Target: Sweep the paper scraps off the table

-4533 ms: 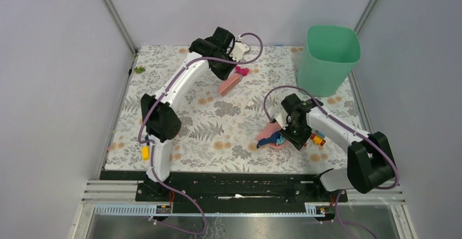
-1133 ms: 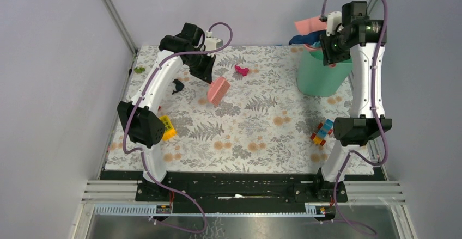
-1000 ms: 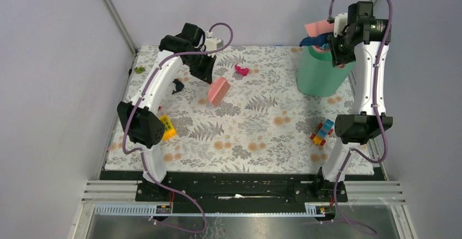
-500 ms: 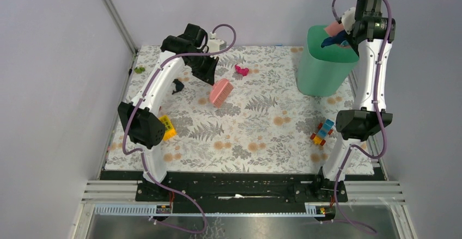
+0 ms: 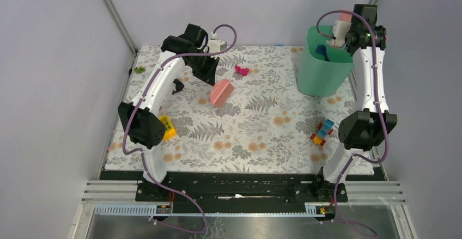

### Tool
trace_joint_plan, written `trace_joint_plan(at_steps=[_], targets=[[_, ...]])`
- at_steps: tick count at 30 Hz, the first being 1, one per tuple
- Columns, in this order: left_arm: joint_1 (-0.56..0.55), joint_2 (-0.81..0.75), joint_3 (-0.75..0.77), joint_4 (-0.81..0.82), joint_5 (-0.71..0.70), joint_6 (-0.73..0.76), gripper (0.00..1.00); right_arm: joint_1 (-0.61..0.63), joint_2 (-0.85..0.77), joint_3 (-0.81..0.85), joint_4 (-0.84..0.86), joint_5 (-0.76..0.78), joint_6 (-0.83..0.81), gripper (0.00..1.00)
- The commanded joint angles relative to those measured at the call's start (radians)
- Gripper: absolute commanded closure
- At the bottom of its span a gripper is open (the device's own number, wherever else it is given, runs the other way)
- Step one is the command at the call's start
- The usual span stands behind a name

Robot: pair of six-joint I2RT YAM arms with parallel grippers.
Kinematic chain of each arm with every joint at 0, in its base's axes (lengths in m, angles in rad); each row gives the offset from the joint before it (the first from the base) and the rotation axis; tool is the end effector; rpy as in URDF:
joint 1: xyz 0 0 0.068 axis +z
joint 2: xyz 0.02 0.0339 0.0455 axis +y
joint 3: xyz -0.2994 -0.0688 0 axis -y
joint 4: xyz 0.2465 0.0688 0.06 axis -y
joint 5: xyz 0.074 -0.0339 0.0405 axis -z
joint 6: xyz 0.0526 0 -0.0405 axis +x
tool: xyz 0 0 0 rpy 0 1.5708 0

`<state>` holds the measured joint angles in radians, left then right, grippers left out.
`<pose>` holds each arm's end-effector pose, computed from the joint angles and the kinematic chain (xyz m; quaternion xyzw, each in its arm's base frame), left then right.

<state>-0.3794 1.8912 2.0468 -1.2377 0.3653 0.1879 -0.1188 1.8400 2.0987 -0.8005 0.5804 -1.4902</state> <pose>0.3705 -0.1679 0.3864 0.3092 0.9037 -0.1982 0.2200 0.4173 -0.0789 0.4623 -0.4192 0.7348 -0.5125 0.1475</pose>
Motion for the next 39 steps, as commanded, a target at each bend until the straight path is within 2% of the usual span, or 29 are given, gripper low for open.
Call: trace_joint_plan(at_steps=[1,18,20,24,26,30,34,37,39], targets=[[-0.007,-0.056,0.012,0.0,0.03,0.024,1.0,0.0,-0.107,-0.085,0.206,0.045,-0.228,1.0],[-0.009,-0.056,0.009,-0.002,0.028,0.026,1.0,-0.001,-0.154,-0.159,0.222,0.056,-0.221,1.0],[-0.01,-0.058,0.009,-0.004,0.028,0.029,1.0,-0.001,-0.128,-0.1,0.224,0.012,-0.159,1.0],[-0.02,-0.06,0.021,-0.003,0.026,0.032,1.0,0.0,-0.031,0.237,0.14,-0.098,0.051,1.0],[-0.021,-0.06,0.03,0.001,0.013,0.03,1.0,0.001,-0.022,0.294,0.111,-0.138,0.123,1.0],[-0.022,-0.061,0.045,0.011,-0.038,0.025,1.0,0.005,-0.099,0.194,0.127,-0.233,0.221,1.0],[-0.021,-0.078,0.039,0.021,-0.115,0.027,1.0,0.044,-0.189,0.093,0.012,-0.392,0.311,1.0],[-0.02,-0.096,0.031,0.032,-0.205,0.035,1.0,0.125,-0.253,-0.025,-0.112,-0.493,0.349,1.0],[-0.017,-0.109,0.025,0.038,-0.289,0.046,1.0,0.234,-0.296,-0.126,-0.189,-0.52,0.351,1.0]])
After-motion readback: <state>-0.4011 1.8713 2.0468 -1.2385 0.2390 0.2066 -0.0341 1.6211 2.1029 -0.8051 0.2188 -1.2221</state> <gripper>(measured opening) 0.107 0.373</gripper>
